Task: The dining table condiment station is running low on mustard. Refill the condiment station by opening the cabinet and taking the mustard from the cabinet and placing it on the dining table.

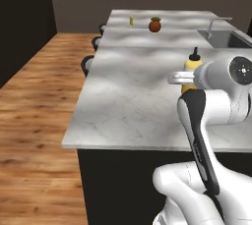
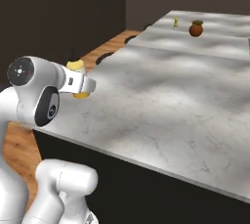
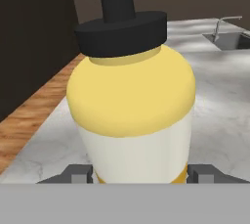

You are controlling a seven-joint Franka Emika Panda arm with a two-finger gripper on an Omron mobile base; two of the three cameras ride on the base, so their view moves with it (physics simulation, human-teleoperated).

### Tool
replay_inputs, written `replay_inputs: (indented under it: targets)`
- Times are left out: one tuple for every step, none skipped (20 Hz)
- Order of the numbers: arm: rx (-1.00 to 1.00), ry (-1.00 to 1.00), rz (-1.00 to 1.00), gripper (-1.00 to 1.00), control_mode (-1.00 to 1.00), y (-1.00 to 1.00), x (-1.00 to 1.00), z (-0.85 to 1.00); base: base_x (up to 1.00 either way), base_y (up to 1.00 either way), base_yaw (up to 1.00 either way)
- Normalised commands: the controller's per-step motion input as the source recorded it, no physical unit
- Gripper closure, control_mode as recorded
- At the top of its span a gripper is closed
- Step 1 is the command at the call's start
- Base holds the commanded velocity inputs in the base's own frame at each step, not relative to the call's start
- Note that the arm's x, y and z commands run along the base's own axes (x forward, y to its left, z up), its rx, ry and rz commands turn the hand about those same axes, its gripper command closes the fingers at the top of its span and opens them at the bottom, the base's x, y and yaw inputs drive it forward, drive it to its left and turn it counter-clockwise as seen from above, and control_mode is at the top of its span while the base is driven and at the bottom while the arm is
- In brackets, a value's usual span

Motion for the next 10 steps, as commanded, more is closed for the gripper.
replay_inputs:
  targets:
    - [0.00,0.00,0.00,1.00,1.00,0.00,0.00,0.00,0.81,0.35,-0.26]
    - [0.00,0.00,0.00,1.00,1.00,0.00,0.00,0.00,0.33,0.09,-0.13]
    - [0.00,0.00,0.00,1.00,1.00,0.00,0.00,0.00,0.00,0.00,0.00]
    - [0.00,0.00,0.00,1.00,1.00,0.00,0.00,0.00,0.00,0.00,0.00]
    - [0.00,0.00,0.00,1.00,1.00,0.00,0.00,0.00,0.00,0.00,0.00]
    - [0.00,0.00,0.00,1.00,1.00,0.00,0.00,0.00,0.00,0.00,0.00]
    - [0.00,0.00,0.00,1.00,1.00,0.00,0.00,0.00,0.00,0.00,0.00]
    - [0.00,0.00,0.00,1.00,-1.00,0.00,0.00,0.00,0.00,0.00,0.00]
    - [0.00,0.00,0.00,1.00,-1.00,0.00,0.11,0.00,0.00,0.00,0.00]
    - [0.00,0.00,0.01,1.00,-1.00,-0.09,0.25,0.00,0.00,0.00,0.00]
